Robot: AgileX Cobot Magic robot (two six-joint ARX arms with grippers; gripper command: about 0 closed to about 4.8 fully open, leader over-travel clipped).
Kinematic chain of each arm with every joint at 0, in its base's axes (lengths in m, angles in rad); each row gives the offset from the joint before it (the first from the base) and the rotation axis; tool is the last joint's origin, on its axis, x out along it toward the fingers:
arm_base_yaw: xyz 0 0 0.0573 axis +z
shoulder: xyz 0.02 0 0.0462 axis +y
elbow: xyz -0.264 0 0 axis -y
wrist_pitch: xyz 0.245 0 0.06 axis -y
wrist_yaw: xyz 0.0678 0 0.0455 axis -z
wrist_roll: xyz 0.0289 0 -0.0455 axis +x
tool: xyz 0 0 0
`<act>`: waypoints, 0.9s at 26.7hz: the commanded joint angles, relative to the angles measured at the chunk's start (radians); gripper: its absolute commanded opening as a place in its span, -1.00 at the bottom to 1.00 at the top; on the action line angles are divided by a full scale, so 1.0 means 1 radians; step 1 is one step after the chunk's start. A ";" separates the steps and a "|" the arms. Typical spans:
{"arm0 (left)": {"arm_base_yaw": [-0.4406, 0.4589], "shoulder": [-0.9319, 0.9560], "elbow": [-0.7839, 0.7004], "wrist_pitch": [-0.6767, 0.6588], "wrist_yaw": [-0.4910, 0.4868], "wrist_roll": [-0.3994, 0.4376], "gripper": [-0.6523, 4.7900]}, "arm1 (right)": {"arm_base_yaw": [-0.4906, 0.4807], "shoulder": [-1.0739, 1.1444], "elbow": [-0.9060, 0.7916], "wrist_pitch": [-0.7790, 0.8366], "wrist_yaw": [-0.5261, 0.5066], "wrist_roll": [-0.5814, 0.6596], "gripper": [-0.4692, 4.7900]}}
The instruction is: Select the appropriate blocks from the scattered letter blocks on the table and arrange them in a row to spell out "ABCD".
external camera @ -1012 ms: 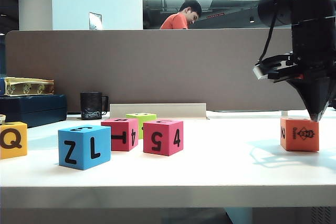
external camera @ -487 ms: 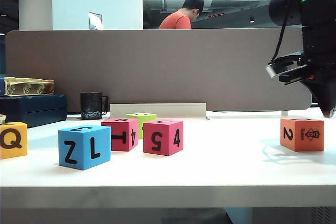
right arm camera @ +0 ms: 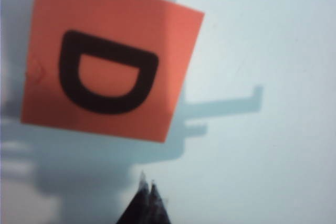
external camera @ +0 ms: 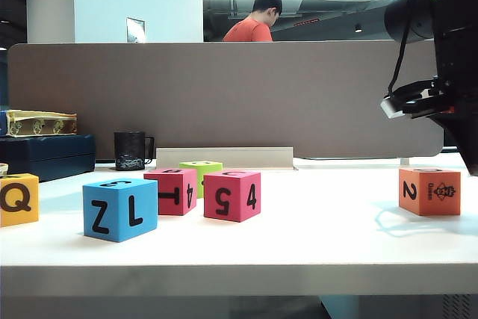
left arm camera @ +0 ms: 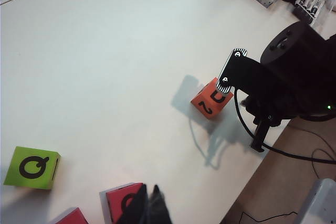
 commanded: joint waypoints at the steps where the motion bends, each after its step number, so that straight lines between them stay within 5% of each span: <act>1: 0.000 -0.009 0.003 0.013 0.007 0.005 -0.78 | 0.000 0.003 0.003 0.058 -0.006 0.002 -0.83; 24: 0.000 -0.009 0.003 0.039 0.003 0.011 -0.78 | -0.005 0.126 0.006 0.387 0.021 -0.007 -0.83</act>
